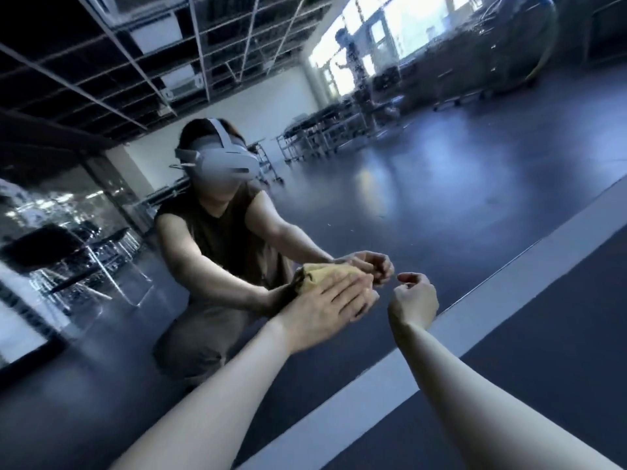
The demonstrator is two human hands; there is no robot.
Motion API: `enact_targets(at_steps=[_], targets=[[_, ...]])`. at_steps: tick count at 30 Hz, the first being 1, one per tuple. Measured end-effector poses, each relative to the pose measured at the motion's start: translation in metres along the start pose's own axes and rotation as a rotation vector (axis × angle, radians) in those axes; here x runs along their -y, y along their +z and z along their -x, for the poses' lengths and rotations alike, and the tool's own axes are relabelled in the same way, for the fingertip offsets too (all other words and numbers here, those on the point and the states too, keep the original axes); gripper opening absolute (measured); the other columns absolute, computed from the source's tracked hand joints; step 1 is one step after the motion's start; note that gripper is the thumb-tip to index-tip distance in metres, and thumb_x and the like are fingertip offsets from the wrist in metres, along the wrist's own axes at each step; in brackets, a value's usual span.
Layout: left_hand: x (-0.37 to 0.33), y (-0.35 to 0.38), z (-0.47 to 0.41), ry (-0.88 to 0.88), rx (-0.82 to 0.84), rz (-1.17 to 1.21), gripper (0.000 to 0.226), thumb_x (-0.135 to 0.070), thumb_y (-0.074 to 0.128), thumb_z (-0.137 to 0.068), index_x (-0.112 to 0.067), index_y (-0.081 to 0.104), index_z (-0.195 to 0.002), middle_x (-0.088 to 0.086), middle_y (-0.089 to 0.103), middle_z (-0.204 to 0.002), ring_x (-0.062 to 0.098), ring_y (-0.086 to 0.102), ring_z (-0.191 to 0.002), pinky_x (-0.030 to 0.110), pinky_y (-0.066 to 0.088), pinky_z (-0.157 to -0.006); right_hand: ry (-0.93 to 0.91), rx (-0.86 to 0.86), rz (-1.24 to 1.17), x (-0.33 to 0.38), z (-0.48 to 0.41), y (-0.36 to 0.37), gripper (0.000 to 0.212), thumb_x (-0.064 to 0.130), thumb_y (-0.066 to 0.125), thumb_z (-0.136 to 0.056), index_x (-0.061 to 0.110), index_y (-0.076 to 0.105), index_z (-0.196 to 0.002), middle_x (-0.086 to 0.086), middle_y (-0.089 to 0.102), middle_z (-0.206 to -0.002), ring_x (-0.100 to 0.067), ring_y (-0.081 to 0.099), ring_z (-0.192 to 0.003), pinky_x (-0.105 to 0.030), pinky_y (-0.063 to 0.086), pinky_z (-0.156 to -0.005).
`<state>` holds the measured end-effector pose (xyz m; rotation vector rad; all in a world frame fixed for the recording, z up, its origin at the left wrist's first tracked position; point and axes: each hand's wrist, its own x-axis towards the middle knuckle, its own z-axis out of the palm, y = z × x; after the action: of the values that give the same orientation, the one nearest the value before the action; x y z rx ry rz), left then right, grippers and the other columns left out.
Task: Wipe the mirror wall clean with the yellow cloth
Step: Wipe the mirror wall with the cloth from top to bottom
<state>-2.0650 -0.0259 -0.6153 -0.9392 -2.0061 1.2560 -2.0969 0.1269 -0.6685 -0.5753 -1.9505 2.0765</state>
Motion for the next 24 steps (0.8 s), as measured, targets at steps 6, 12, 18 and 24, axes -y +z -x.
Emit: enact_targets(at_steps=[6,12,18,24], targets=[[0.109,-0.038,-0.077,-0.409,-0.207,-0.088,0.056,-0.02,0.039,-0.077,-0.018,0.037,-0.134,0.007,0.051,-0.137,0.033,0.041,-0.129,0.056,0.022,-0.108,0.003,0.016,-0.045,-0.001,-0.018,0.001,0.025,0.002,0.047,-0.087,0.007,0.064,-0.105,-0.016,0.061,-0.112,-0.03,0.057,-0.102,-0.024,0.035,-0.076],[0.007,-0.002,-0.073,-0.27,-0.072,0.009,0.05,-0.015,0.04,-0.078,-0.015,0.059,-0.125,0.01,0.057,-0.13,0.03,0.054,-0.12,0.042,0.016,-0.113,0.046,-0.021,-0.072,-0.007,-0.022,-0.008,0.024,0.002,0.048,-0.089,0.004,0.056,-0.111,-0.016,0.057,-0.118,-0.029,0.054,-0.106,-0.022,0.032,-0.077],[-0.018,0.011,-0.067,0.135,0.139,-0.034,0.048,-0.03,0.047,-0.075,-0.015,0.066,-0.116,0.004,0.062,-0.123,0.024,0.054,-0.117,0.042,0.011,-0.113,0.036,-0.03,-0.039,-0.021,-0.028,-0.014,0.03,-0.005,0.053,-0.082,0.002,0.056,-0.111,-0.016,0.054,-0.117,-0.028,0.054,-0.102,-0.014,0.028,-0.07],[0.09,-0.026,-0.144,-0.369,-0.105,-0.062,0.059,-0.027,0.065,-0.069,-0.019,0.056,-0.127,0.002,0.055,-0.134,0.025,0.049,-0.126,0.054,0.028,-0.107,0.06,-0.064,-0.041,-0.027,-0.046,-0.013,0.037,-0.013,0.038,-0.082,0.001,0.056,-0.112,-0.016,0.056,-0.114,-0.029,0.053,-0.104,-0.017,0.03,-0.077]])
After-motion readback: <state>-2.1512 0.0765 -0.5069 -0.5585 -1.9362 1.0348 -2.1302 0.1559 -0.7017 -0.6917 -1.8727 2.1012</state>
